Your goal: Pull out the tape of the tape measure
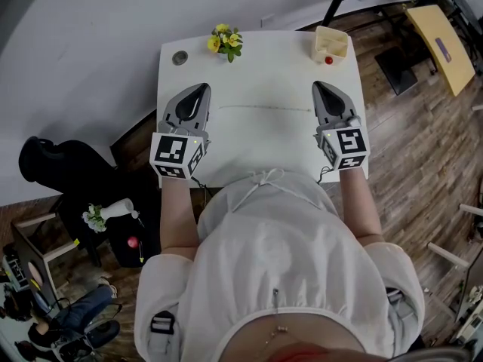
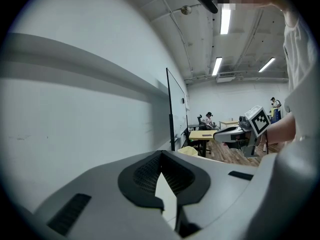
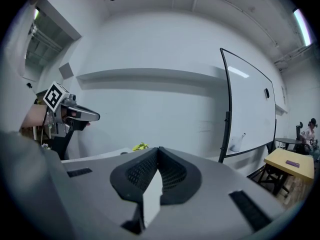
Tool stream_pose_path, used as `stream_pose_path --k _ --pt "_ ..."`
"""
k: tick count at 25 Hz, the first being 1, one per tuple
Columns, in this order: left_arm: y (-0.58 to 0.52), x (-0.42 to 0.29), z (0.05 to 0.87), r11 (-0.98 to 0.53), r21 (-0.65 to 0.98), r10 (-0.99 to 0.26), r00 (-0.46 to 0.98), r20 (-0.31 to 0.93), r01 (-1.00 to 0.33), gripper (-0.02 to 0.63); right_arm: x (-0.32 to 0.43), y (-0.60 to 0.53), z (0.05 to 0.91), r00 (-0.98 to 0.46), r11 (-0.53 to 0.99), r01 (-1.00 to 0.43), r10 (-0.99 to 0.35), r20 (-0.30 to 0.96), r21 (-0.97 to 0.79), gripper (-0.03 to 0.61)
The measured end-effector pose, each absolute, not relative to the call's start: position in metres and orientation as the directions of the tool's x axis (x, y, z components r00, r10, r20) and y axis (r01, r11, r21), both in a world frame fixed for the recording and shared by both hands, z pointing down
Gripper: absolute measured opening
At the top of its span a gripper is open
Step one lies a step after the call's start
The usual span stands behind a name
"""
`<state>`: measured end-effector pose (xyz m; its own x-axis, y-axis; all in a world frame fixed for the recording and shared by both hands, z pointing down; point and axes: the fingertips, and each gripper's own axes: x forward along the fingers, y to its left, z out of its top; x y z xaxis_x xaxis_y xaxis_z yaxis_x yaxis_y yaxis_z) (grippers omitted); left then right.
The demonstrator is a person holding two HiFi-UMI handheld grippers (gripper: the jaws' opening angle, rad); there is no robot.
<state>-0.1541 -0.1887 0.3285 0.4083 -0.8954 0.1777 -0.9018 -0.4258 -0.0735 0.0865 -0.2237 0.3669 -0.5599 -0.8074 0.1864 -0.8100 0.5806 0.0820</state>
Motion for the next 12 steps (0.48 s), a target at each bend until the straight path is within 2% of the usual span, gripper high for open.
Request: stream_pose_path --k 12 --pt "-0.179 -0.158 0.336 -0.417 -0.043 -0.896 0.403 0.187 -0.908 0.020 0.076 -0.212 0.375 -0.577 0.603 -0.793 -0.790 0.207 0.091 0.000"
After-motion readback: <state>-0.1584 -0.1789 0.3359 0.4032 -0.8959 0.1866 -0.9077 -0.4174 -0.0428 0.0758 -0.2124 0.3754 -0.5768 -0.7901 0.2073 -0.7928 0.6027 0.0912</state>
